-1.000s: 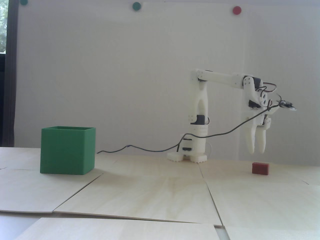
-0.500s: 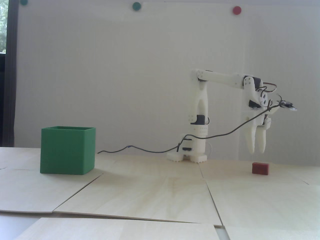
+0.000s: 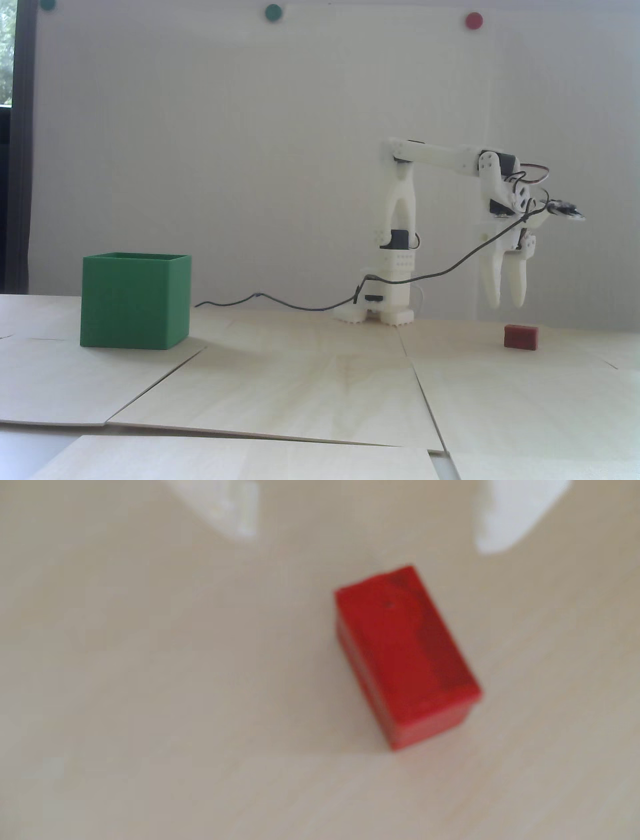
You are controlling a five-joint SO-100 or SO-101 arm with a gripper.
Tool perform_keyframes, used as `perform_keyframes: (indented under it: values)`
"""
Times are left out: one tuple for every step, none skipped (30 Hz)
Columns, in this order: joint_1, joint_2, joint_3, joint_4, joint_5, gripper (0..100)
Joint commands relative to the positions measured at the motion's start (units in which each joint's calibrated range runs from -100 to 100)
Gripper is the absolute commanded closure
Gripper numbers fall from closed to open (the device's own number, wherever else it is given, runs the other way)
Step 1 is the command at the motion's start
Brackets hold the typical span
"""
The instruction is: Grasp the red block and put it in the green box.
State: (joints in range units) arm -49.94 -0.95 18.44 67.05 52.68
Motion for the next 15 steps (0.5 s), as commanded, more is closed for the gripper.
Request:
perform_keyframes:
  values:
    - [1.2, 0.8, -1.1, 0.1, 0.3, 78]
    - [1.2, 1.4, -1.1, 0.1, 0.3, 78]
    - [1.2, 1.5, -1.1, 0.1, 0.2, 78]
    - [1.1, 1.6, -1.1, 0.1, 0.2, 78]
    - [0.9, 1.6, -1.1, 0.1, 0.2, 78]
    - [0.8, 1.6, -1.1, 0.1, 0.3, 78]
    - [0.8, 1.7, -1.1, 0.1, 0.3, 78]
    - [0.7, 1.9, -1.1, 0.1, 0.4, 78]
    - [0.6, 1.9, -1.1, 0.1, 0.4, 78]
    - [0.5, 1.9, -1.1, 0.1, 0.4, 78]
    - [0.4, 1.9, -1.1, 0.1, 0.4, 78]
    - [0.0, 1.9, -1.1, 0.0, 0.4, 78]
    - [-0.6, 1.9, -1.1, 0.0, 0.4, 78]
    - [-1.6, 1.9, -1.1, 0.0, 0.1, 78]
    - [-2.5, 1.7, -1.1, 0.0, 0.0, 78]
